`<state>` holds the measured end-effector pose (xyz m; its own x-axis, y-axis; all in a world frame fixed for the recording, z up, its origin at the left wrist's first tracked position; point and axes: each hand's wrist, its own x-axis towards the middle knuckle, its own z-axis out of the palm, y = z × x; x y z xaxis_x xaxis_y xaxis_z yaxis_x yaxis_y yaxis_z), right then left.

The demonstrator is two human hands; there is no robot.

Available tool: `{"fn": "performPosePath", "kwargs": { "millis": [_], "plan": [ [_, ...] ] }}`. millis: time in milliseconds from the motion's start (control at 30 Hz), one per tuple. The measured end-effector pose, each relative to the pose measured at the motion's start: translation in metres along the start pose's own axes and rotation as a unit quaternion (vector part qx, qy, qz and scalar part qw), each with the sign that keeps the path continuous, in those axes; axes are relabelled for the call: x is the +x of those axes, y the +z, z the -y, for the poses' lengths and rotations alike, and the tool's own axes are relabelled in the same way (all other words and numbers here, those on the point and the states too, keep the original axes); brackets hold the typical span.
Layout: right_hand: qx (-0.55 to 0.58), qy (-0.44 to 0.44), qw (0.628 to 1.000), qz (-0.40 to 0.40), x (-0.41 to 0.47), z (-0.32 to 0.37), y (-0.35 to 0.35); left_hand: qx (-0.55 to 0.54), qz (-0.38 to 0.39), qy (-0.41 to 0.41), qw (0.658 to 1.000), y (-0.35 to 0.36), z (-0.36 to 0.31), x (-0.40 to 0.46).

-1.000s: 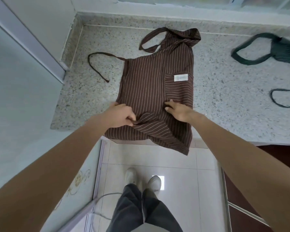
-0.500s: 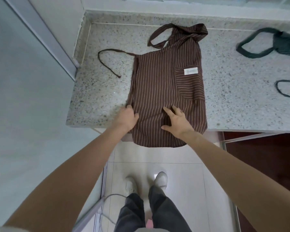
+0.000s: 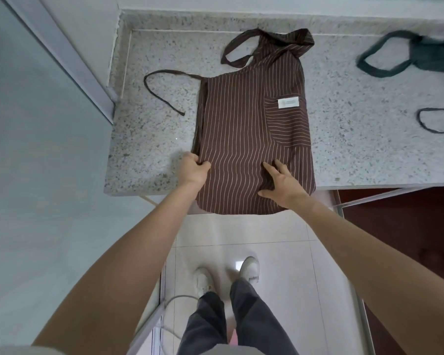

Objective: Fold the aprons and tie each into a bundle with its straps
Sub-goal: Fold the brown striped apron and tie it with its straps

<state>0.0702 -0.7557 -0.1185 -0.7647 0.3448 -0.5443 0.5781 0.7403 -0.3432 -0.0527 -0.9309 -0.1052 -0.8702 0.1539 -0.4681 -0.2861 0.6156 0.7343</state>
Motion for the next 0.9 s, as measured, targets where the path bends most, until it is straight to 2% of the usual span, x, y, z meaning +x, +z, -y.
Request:
{"fn": "performPosePath", "kwargs": {
  "millis": [167,267,333,400,467,500,567,600,667,733,800,833,900],
  "plan": [
    [-0.038,0.019,0.999,0.024,0.004,0.008,-0.006,-0.01,-0.122,-0.009,0.992,-0.021,0.006,0.015],
    [-0.05,0.035,0.998,0.024,0.004,0.012,-0.006,0.038,-0.147,0.024,0.988,-0.029,0.016,0.023],
    [-0.061,0.037,0.997,0.017,0.002,0.015,-0.005,0.111,-0.16,0.042,0.98,-0.03,0.019,0.021],
    [-0.071,0.037,0.997,0.013,0.0,0.016,-0.003,0.245,-0.202,0.067,0.946,-0.027,0.02,0.014],
    [-0.064,0.038,0.997,0.015,-0.001,0.016,-0.002,0.305,-0.178,0.139,0.925,-0.019,0.019,0.008],
    [-0.046,0.038,0.998,0.015,-0.002,0.015,-0.001,0.294,-0.135,0.145,0.935,-0.013,0.019,0.007],
    [0.029,0.029,0.999,-0.018,-0.005,0.011,0.0,0.248,-0.046,0.095,0.963,-0.001,0.016,0.006],
    [0.076,0.026,0.995,-0.063,-0.008,0.009,0.0,0.236,-0.023,0.071,0.969,0.004,0.015,0.005],
    [0.157,0.057,0.967,-0.192,-0.015,0.001,0.003,0.223,-0.012,0.044,0.974,0.009,0.016,0.006],
    [0.234,0.154,0.917,-0.283,-0.02,-0.011,0.008,0.221,-0.005,0.031,0.975,0.011,0.015,0.009],
    [0.338,0.263,0.856,-0.29,-0.023,-0.021,0.011,0.217,-0.003,-0.006,0.976,0.013,0.012,0.013],
    [0.377,0.285,0.835,-0.282,-0.023,-0.026,0.014,0.216,-0.006,-0.026,0.976,0.015,0.009,0.012],
    [0.379,0.282,0.84,-0.268,-0.024,-0.029,0.016,0.211,-0.024,-0.037,0.977,0.019,0.005,0.009]
  ]
}}
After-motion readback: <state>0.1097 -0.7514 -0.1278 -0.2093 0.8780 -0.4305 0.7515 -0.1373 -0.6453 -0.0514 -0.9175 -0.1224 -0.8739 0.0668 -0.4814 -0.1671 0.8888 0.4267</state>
